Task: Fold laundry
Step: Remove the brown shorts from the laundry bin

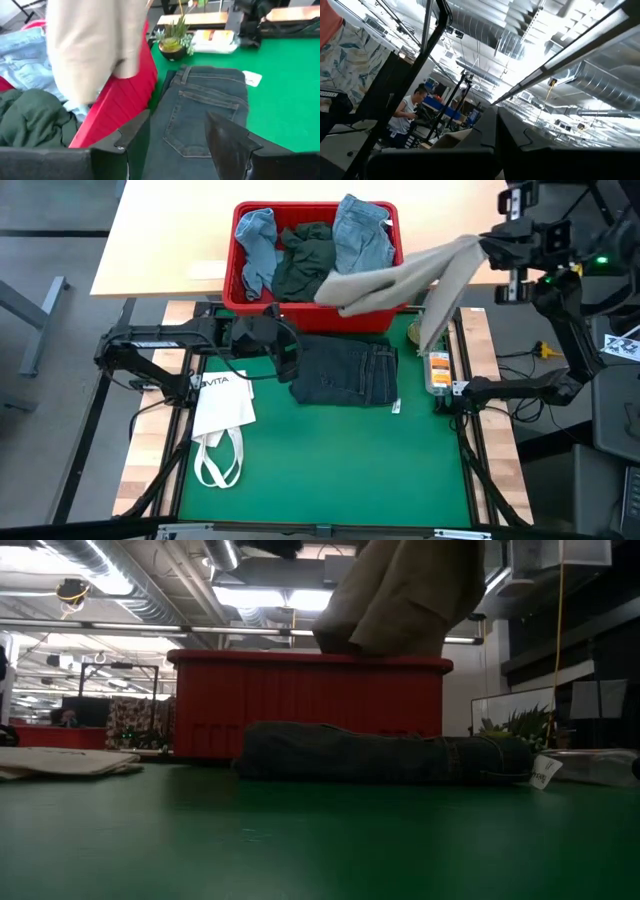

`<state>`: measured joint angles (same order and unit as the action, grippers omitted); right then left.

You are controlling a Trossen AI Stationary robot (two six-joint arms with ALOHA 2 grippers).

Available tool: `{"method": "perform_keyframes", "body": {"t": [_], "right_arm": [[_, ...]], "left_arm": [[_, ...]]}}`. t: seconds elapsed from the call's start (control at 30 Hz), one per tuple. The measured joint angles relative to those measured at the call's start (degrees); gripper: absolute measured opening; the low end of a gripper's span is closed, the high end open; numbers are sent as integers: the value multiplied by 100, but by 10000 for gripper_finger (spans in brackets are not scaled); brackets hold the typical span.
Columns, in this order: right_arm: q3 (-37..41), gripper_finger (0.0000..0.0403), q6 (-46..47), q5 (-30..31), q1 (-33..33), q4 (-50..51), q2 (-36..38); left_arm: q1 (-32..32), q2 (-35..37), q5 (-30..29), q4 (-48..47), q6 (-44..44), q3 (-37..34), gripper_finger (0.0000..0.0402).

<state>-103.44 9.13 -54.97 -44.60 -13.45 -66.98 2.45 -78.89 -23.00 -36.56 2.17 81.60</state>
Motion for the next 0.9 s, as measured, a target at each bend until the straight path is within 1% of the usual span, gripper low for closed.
{"method": "perform_keyframes", "body": {"t": [0.07,0.23,0.4,0.53,0.67,0.77,0.9], "right_arm": [[-2,3,2,-20,0,11,53],[-2,3,9,-227,0,25,94],[-2,3,7,-302,0,122,83],[-2,3,2,-377,-1,307,80],[-2,3,-12,-418,-2,341,77],[-2,3,-34,-421,-2,338,77],[-2,3,-37,-423,-2,341,77]], "left_arm": [[89,-191,-25,1,101,0,181],[371,-640,-304,159,154,0,181],[593,-1143,-152,458,197,-2,181],[662,-1490,-169,578,441,-2,181],[778,-1813,-214,1011,526,-7,181],[814,-1983,-380,1325,603,-7,181],[837,-2042,-408,1609,680,-7,181]]}}
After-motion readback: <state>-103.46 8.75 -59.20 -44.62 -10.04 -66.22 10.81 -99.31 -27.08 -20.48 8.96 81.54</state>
